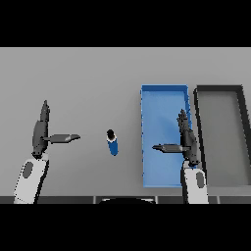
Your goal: Pick up the blue pipe and place it into the blue bin.
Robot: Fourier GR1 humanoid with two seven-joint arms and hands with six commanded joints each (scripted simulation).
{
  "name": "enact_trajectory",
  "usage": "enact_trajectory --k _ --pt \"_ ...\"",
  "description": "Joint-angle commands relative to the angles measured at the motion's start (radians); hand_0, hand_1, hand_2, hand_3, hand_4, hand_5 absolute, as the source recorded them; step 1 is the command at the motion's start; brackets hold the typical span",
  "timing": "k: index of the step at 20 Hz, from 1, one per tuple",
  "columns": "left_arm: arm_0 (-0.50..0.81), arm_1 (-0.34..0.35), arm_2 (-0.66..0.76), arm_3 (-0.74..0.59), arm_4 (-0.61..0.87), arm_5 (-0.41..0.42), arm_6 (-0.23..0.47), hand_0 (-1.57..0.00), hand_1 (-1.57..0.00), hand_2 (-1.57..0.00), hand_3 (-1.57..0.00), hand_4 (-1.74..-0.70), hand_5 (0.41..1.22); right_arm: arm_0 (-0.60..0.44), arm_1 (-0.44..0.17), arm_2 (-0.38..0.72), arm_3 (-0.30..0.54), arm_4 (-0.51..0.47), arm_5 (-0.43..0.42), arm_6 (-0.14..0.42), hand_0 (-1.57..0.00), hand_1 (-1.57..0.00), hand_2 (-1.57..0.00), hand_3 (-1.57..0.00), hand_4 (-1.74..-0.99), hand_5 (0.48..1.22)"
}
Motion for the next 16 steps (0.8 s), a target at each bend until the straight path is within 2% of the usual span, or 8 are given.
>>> enact_trajectory --k 1,6,7,9,13,16 --pt "0.0 0.0 0.0 0.0 0.0 0.0 -0.004 0.0 0.0 0.0 0.0 -1.07 0.591 0.0 0.0 0.0 0.0 0.0 -0.001 0.0 0.0 0.0 0.0 0.0 -1.225 0.617" --pt "-0.002 0.001 0.0 0.005 -0.003 0.0 -0.004 0.0 0.0 0.0 0.0 -1.07 0.591 0.011 -0.003 0.002 -0.008 -0.002 0.005 -0.008 0.0 0.0 0.0 0.0 -1.225 0.617" --pt "-0.011 0.075 -0.035 -0.002 0.004 -0.137 -0.04 0.0 0.0 0.0 0.0 -1.07 0.591 0.028 -0.041 0.043 -0.035 0.047 0.034 -0.05 0.0 0.0 0.0 0.0 -1.225 0.617" --pt "-0.011 0.174 -0.048 -0.002 0.028 -0.289 -0.079 0.0 0.0 0.0 0.0 -1.07 0.589 0.068 -0.084 0.09 -0.082 0.111 0.056 -0.083 0.0 0.0 0.0 0.0 -1.225 0.618" --pt "0.003 0.208 -0.062 -0.005 0.043 -0.369 -0.105 0.0 0.0 0.0 0.0 -1.08 0.596 0.102 -0.104 0.118 -0.115 0.173 0.042 -0.07 0.0 0.0 0.0 0.0 -1.203 0.614" --pt "0.022 0.213 -0.078 -0.029 0.052 -0.404 -0.125 0.0 0.0 0.0 0.0 -1.09 0.605 0.09 -0.111 0.11 -0.132 0.175 0.032 -0.022 0.0 0.0 0.0 0.0 -1.185 0.597"
